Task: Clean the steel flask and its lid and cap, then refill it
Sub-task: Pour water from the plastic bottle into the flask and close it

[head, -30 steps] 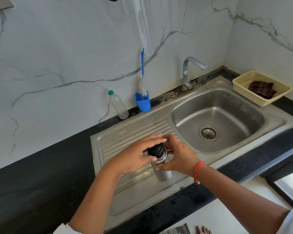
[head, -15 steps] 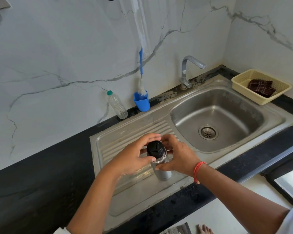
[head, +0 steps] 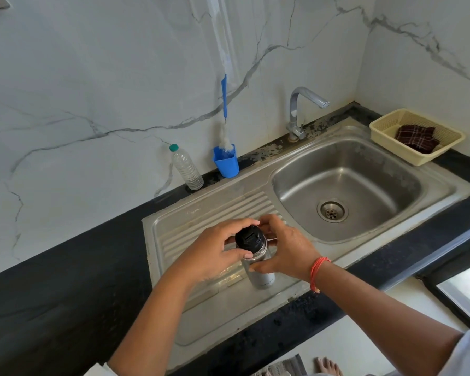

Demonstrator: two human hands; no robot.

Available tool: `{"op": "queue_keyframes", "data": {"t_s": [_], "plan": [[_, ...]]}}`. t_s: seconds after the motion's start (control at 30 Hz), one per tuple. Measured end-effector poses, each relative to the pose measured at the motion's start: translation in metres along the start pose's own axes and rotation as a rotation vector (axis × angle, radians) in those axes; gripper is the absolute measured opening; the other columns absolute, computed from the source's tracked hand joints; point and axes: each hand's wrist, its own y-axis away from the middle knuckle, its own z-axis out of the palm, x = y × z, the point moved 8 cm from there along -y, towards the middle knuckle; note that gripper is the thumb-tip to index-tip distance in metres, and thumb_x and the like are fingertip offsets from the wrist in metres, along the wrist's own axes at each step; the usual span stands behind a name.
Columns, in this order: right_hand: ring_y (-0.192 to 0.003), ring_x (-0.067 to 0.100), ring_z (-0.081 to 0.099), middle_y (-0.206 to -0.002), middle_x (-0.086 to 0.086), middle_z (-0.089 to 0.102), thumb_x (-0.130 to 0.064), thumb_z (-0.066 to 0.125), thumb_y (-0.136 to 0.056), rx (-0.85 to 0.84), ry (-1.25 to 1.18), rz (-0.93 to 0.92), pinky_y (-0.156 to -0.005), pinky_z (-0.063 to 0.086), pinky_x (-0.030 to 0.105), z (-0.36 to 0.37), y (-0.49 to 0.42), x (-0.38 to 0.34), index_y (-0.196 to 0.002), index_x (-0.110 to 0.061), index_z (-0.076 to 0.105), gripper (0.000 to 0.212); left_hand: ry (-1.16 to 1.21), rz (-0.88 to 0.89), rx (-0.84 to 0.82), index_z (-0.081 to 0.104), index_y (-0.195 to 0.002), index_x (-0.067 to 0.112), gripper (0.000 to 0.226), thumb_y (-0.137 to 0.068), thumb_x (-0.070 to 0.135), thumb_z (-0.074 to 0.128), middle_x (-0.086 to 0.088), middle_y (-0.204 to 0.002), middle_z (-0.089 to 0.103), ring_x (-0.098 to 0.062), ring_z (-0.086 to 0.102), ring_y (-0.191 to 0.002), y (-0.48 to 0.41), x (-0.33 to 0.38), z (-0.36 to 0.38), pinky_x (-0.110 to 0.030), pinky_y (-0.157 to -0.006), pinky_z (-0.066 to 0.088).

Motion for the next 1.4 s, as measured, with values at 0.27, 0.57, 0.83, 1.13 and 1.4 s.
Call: {"op": "queue_keyframes", "data": {"t_s": [0.27, 0.57, 0.83, 1.13, 1.4], "plan": [[-0.106, 0.0, 0.064, -0.12, -0.018, 0.063, -0.051, 0.089, -0.057, 0.019, -0.003, 0.01, -0.095, 0.055, 0.027, 0.003, -0.002, 0.004, -0.127, -0.037, 0.041, 0.086, -0.024, -0.073, 0.362, 0.05, -0.133, 0.034, 0.073, -0.073, 0.045, 0.09, 0.021, -0.127, 0.053, 0.003, 0.053, -0.116, 0.007, 0.004, 0.004, -0.011, -0.089, 0.046], [-0.105, 0.001, 0.064, -0.119, -0.017, 0.064, -0.058, 0.085, -0.056, 0.004, -0.021, -0.001, -0.095, 0.056, 0.029, 0.002, -0.002, 0.004, -0.126, -0.036, 0.042, 0.085, -0.01, 0.01, 0.086, 0.06, -0.131, 0.041, 0.055, -0.085, 0.023, 0.084, 0.021, -0.122, 0.066, 0.007, 0.061, -0.114, 0.001, 0.004, 0.003, -0.027, -0.103, 0.053], [-0.109, 0.005, 0.064, -0.123, -0.014, 0.063, -0.056, 0.085, -0.057, 0.005, -0.017, -0.017, -0.097, 0.055, 0.033, 0.002, -0.003, 0.006, -0.131, -0.035, 0.041, 0.089, -0.1, -0.068, -0.235, 0.048, -0.142, 0.051, 0.067, -0.094, 0.013, 0.073, 0.018, -0.147, 0.05, -0.006, 0.05, -0.135, -0.014, 0.005, 0.001, -0.032, -0.113, 0.044], [-0.107, 0.001, 0.063, -0.12, -0.016, 0.064, -0.046, 0.089, -0.061, 0.015, -0.045, -0.001, -0.097, 0.055, 0.028, 0.004, -0.004, 0.007, -0.128, -0.034, 0.042, 0.083, 0.19, -0.066, 0.48, 0.053, -0.134, 0.039, 0.078, -0.068, 0.036, 0.095, 0.021, -0.123, 0.055, 0.011, 0.052, -0.116, 0.007, -0.005, 0.008, -0.015, -0.089, 0.052], [-0.106, 0.0, 0.062, -0.117, -0.019, 0.062, -0.049, 0.089, -0.059, 0.0, -0.04, -0.011, -0.096, 0.055, 0.029, 0.002, -0.004, 0.007, -0.127, -0.035, 0.043, 0.083, 0.133, 0.006, 0.305, 0.066, -0.128, 0.048, 0.06, -0.077, 0.027, 0.091, 0.02, -0.125, 0.069, 0.004, 0.061, -0.12, 0.003, -0.005, 0.003, -0.031, -0.106, 0.053]]}}
